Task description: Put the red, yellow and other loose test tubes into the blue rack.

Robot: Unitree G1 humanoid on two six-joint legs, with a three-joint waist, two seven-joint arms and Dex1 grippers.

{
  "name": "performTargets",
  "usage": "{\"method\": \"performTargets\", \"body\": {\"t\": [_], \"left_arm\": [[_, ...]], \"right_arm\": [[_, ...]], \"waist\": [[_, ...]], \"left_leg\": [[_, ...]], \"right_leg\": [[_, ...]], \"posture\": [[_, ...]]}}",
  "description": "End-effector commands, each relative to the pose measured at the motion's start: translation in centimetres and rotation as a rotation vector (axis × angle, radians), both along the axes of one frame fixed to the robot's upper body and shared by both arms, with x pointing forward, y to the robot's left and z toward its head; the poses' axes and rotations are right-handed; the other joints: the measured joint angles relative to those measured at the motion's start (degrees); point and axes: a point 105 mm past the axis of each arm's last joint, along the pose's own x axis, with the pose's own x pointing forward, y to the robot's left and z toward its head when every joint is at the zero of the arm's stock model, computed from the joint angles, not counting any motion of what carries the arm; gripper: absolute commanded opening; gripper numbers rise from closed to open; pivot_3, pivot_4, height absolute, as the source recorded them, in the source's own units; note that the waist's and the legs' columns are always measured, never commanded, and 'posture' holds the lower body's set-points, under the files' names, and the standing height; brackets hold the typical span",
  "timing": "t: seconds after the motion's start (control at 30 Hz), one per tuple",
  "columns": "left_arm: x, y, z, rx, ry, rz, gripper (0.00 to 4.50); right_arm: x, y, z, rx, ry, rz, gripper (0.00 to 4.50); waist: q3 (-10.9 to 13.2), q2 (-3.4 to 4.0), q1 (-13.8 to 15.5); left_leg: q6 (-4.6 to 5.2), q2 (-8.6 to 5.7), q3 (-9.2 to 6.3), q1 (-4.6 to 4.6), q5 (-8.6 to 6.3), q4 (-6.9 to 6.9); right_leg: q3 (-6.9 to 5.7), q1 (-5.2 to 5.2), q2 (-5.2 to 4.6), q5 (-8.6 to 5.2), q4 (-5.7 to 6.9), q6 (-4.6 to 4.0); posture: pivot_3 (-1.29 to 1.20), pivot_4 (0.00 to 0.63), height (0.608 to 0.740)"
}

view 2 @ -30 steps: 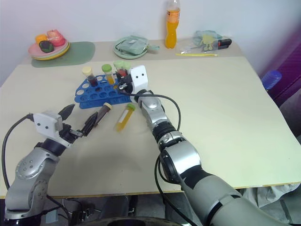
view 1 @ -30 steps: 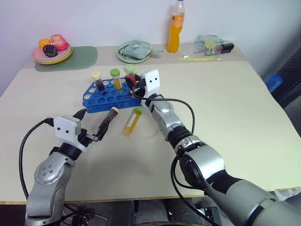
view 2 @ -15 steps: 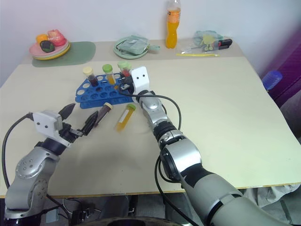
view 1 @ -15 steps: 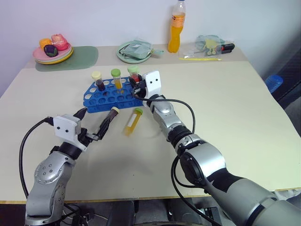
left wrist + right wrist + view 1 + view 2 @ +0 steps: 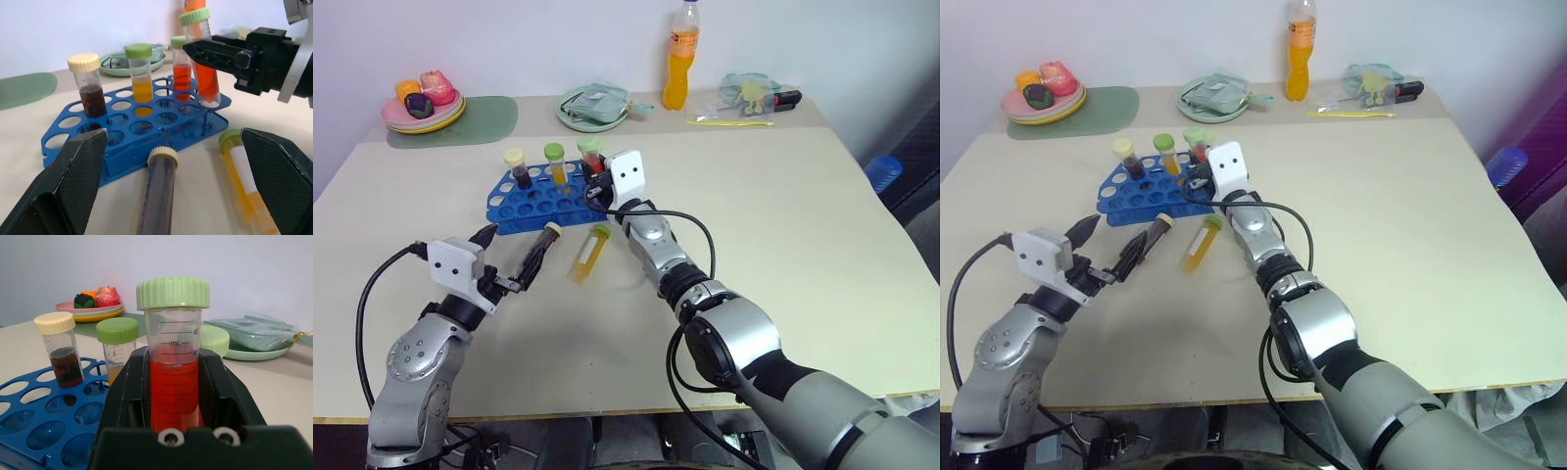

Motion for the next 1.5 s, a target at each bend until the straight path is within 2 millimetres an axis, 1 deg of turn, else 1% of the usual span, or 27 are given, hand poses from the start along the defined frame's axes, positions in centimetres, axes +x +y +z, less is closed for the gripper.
{"method": "performTargets", "body": {"t": [0.03,0.4,0.5,0.57,0.7,0.93,1.07,1.3,1.5], "left_arm": [[-0.3,-0.6,1.2,0.006,-0.050,-0.020,4.50],[-0.6,-0.7,1.1,0.001,-0.047,-0.018,4.50],[-0.6,-0.8,1.0,0.000,-0.046,-0.018,4.50],[-0.6,-0.8,1.0,0.000,-0.045,-0.018,4.50],[-0.6,-0.9,1.1,0.000,-0.049,-0.017,4.50],[-0.8,-0.7,1.0,-0.004,-0.042,-0.010,4.50],[-0.7,-0.8,0.9,-0.007,-0.044,-0.011,4.50],[-0.6,-0.9,0.9,-0.009,-0.051,-0.012,4.50],[-0.7,-0.4,0.7,-0.004,-0.052,-0.003,4.50]], "right_arm": [[0.2,0.3,1.1,0.001,-0.026,-0.026,0.81],[0.1,0.4,0.6,-0.012,-0.022,-0.049,0.81],[0.3,0.1,1.1,0.046,-0.012,-0.071,0.81],[0.3,0.1,1.2,0.039,-0.016,-0.078,0.81],[0.1,0.2,0.4,-0.006,-0.027,-0.072,0.81],[-0.1,-1.1,-0.5,0.015,-0.040,-0.062,0.81],[-0.3,-1.8,-0.8,0.062,-0.040,-0.063,0.81],[-0.8,-1.7,-0.9,0.116,-0.049,-0.045,0.81],[-0.9,-1.5,-0.8,0.121,-0.059,-0.044,0.81]], "waist": [[0.00,0.00,0.02],[0.00,0.00,0.03],[0.00,0.00,0.02],[0.00,0.00,0.06],[0.00,0.00,0.04],[0.00,0.00,0.08],[0.00,0.00,0.16],[0.00,0.00,0.02],[0.00,0.01,0.02]], "left_leg": [[0.00,0.00,-0.01,0.00,0.00,0.00],[-0.01,0.00,-0.02,0.00,0.01,0.00],[-0.01,0.00,-0.02,0.00,0.01,0.00],[-0.01,0.00,-0.02,0.00,0.01,0.00],[-0.01,-0.01,-0.02,0.00,0.01,0.00],[-0.01,-0.01,-0.02,0.00,0.01,0.00],[-0.01,-0.02,-0.04,0.00,0.01,0.01],[-0.01,-0.02,-0.04,0.00,0.01,0.00],[-0.01,-0.01,-0.04,0.00,0.01,0.00]], "right_leg": [[0.00,0.00,0.00,0.00,0.00,0.00],[0.00,0.01,0.00,0.00,0.00,0.00],[0.00,0.01,0.00,0.00,0.00,0.00],[0.00,0.01,0.01,0.00,0.00,0.00],[0.00,0.01,0.00,0.00,0.00,0.00],[0.00,0.02,0.01,0.00,0.00,0.00],[-0.01,0.05,0.04,0.00,-0.01,0.00],[-0.01,0.04,0.03,0.00,-0.01,0.00],[-0.01,0.03,0.03,0.00,-0.01,0.00]], "posture": [[0.00,0.150,0.729],[0.00,0.150,0.729],[0.00,0.150,0.729],[0.00,0.150,0.729],[0.00,0.150,0.729],[0.00,0.150,0.729],[0.00,0.150,0.729],[0.00,0.150,0.729],[0.00,0.150,0.729]]}}
